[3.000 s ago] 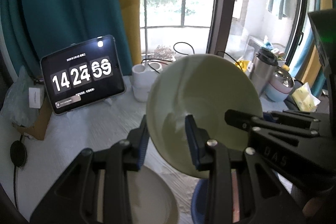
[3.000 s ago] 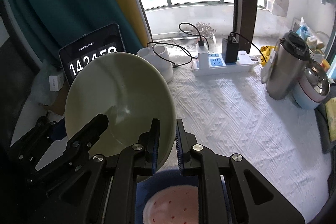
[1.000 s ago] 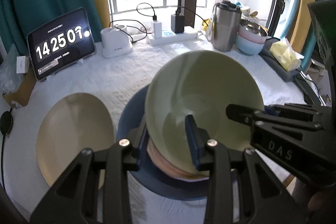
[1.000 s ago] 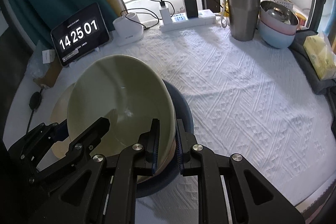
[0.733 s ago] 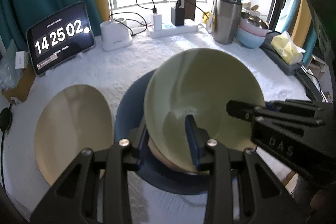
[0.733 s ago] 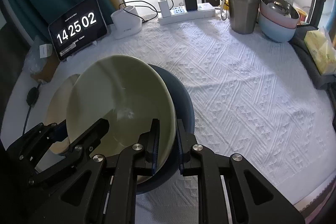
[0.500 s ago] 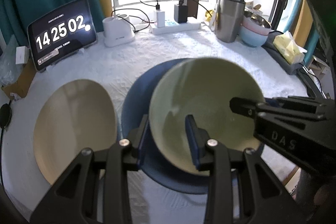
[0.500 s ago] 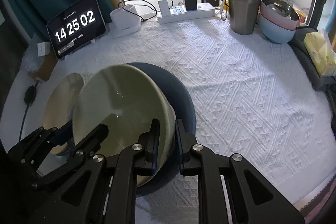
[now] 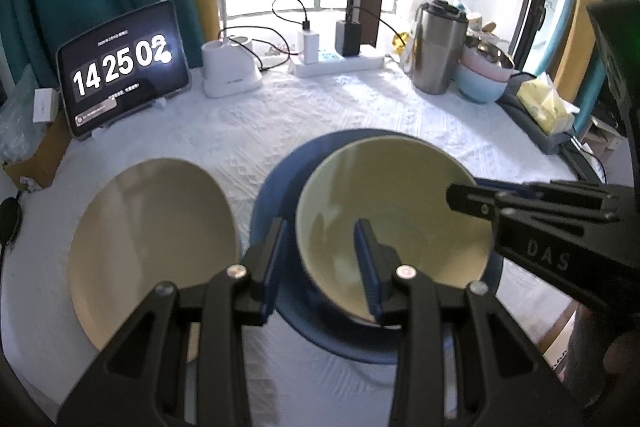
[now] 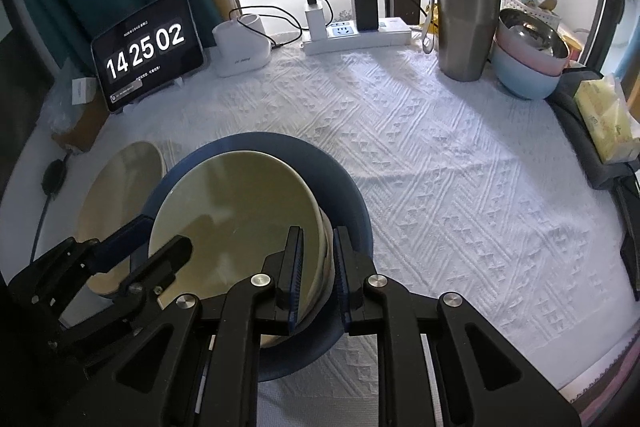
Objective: Organize plates and bowls
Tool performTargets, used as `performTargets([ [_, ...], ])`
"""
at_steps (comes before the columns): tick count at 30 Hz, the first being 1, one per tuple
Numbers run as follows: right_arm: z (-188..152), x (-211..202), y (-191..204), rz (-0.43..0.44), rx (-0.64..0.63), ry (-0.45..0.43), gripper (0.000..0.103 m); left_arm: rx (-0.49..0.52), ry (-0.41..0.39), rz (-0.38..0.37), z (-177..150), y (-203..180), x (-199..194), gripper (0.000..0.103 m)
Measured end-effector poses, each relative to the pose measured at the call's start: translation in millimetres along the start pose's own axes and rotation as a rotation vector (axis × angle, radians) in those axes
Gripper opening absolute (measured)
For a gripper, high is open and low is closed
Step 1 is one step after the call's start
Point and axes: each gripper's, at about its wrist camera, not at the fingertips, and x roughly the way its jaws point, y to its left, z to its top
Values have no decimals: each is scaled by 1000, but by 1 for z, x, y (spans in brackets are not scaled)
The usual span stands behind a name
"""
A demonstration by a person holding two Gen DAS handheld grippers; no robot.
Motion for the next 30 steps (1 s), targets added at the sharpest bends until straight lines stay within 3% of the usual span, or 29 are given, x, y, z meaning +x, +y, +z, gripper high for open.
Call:
performTargets([
  [12, 6, -20, -5, -17, -16, -56, 17, -41, -49, 25, 10, 21, -17, 37],
  [19, 9, -31, -23, -24, -1, -91, 17, -83, -57, 43, 14, 39, -18, 44],
  [30, 7, -28, -52, 0, 33, -96, 17, -129, -15, 40, 13, 57, -2, 45],
])
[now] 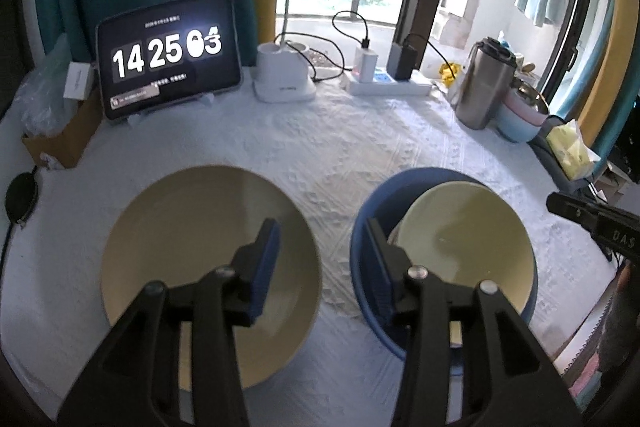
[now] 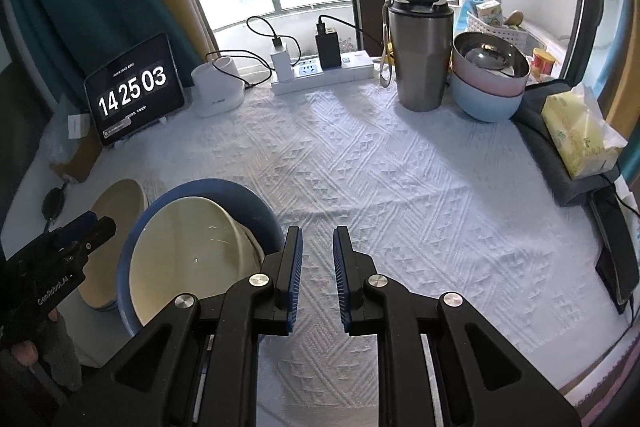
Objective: Organize plates and bowls
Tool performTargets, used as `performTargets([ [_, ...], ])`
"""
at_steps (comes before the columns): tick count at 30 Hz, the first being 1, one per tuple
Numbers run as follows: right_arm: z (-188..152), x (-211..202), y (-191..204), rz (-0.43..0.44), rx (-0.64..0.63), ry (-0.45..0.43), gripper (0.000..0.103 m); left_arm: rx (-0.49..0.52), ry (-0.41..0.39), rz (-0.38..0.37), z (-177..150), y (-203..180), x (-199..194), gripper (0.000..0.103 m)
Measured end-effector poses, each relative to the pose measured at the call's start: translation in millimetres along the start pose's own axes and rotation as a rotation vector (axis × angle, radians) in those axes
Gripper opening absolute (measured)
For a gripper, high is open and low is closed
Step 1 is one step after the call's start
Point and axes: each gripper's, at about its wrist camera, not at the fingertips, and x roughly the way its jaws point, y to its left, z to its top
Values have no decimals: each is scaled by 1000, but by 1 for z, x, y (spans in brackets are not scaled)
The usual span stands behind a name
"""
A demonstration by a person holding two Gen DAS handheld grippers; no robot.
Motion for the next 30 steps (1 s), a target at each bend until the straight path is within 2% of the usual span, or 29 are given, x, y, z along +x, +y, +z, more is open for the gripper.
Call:
performTargets([
  [5, -3, 9, -5, 37, 10, 8, 27, 21, 19, 2, -5, -2, 6, 45],
  [16, -16, 23, -6, 115, 2, 28, 29, 46, 66, -15, -14, -2, 16, 45],
  [23, -18, 27, -4, 138, 11, 50, 29, 60, 122, -10, -16, -8, 28, 45],
  [30, -23, 39, 2, 130, -1, 77, 30, 85, 136, 14, -16, -13, 33, 45],
])
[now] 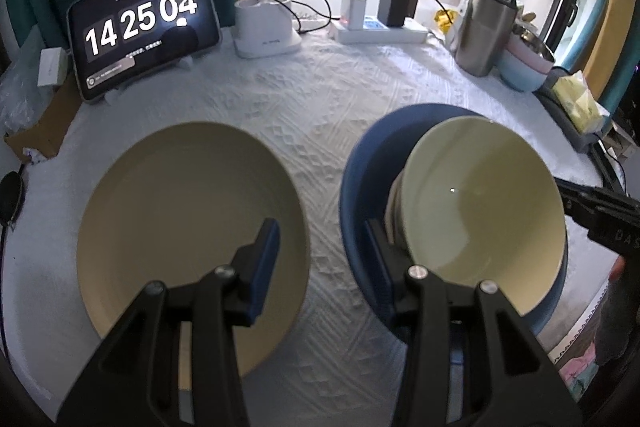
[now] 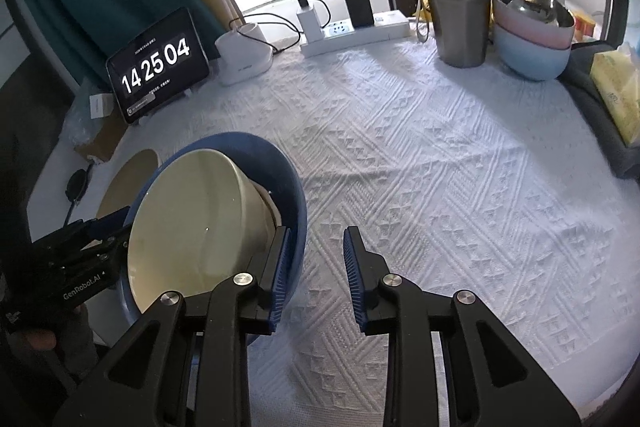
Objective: Organize plates and bowls
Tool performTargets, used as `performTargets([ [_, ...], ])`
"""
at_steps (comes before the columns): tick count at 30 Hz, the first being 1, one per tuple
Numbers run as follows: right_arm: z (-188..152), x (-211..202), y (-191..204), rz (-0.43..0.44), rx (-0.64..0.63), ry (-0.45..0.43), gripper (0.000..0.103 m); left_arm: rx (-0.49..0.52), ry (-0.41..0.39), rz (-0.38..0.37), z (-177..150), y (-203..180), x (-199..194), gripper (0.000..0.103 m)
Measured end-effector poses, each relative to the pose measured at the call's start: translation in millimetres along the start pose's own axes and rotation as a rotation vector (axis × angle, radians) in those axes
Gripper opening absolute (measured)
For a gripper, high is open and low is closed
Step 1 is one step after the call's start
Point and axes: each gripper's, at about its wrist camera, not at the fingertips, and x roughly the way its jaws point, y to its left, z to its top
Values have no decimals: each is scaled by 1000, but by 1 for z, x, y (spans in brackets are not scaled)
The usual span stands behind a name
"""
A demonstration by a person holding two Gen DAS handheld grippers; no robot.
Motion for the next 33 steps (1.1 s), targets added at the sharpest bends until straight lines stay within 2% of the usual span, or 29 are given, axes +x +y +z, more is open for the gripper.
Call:
performTargets([
  [5, 0, 9, 3, -64, -18, -12, 40, 19, 3, 12, 0, -2, 3, 45],
  [13, 3, 19, -8, 6, 36, 31, 41, 8, 26, 7, 3, 1, 5, 47],
  [20, 3, 26, -18, 33, 116, 59, 58, -11, 4, -8, 3, 5, 7, 47],
  [22, 2, 26, -19, 36, 137, 51, 59, -8, -20, 2, 1, 4, 5, 46],
  [26, -3, 29, -26, 65, 204, 29, 59, -8, -58, 17, -3, 1, 3, 42],
  [29, -4, 27, -23, 61, 192, 13, 58, 2, -80, -1, -4, 0, 1, 34],
  [30, -4, 27, -21, 55, 184, 9, 55, 12, -90, -3, -5, -2, 0, 31],
  [33, -4, 24, -11, 48, 148, -9, 39, 27, -110, -5, -6, -7, -1, 23],
])
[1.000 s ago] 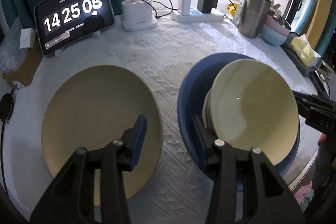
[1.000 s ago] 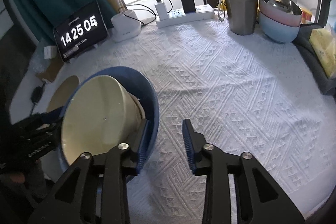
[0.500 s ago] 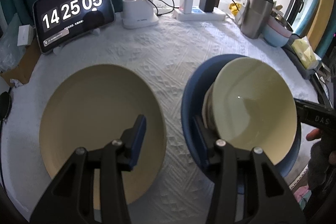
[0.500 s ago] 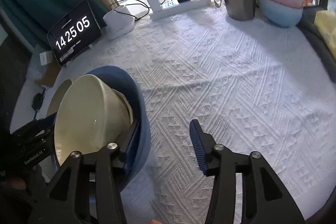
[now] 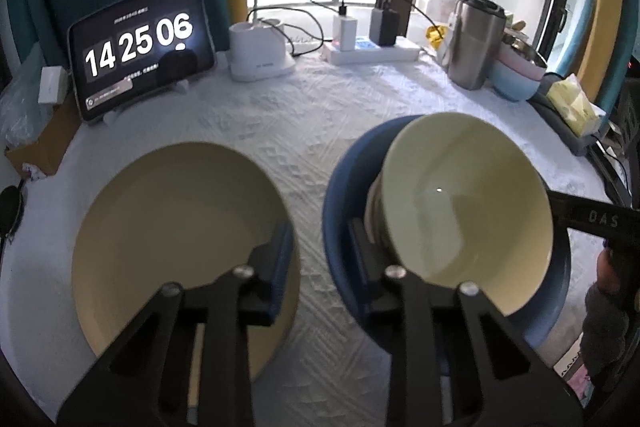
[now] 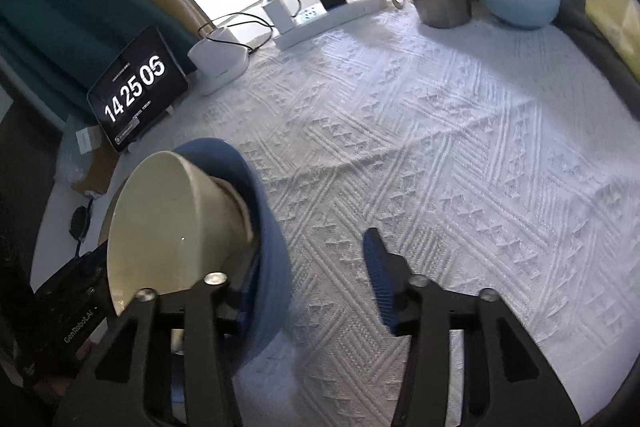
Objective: Organize plates and bowls
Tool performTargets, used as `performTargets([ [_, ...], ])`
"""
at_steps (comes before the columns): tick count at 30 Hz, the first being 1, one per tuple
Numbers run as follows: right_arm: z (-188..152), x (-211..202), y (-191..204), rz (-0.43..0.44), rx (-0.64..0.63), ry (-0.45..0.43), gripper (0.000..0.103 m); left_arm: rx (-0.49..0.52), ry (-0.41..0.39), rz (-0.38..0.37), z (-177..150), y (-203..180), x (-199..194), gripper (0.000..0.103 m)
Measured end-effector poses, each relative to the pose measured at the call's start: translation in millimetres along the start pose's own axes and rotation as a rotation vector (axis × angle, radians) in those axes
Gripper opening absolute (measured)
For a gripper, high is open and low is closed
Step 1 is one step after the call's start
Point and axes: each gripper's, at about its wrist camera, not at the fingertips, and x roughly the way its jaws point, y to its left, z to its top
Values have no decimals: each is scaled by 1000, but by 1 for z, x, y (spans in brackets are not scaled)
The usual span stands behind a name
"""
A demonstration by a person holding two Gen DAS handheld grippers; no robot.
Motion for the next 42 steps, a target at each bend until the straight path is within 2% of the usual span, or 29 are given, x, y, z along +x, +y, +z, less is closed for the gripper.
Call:
performTargets([
  [2, -2, -1, 10, -5, -38, -15, 19, 9, -12, -9, -1, -3, -1, 16],
  [3, -3, -1, 16, -10, -55, -21, 13, 18, -23, -11, -1, -5, -1, 11],
  [4, -4, -1, 20, -25, -68, -30, 9, 19, -36, -1, -1, -7, -2, 10],
  [13, -9, -4, 22, -52, -60, -53, 10, 1, -52, -33, -1, -4, -2, 9],
  [24, -11, -8, 24, -74, -37, -68, 10, -11, -51, -30, -1, -7, -3, 8],
  [42, -12, -28, 10, -99, -7, -100, 9, -12, -51, -86, 0, -22, -11, 8],
])
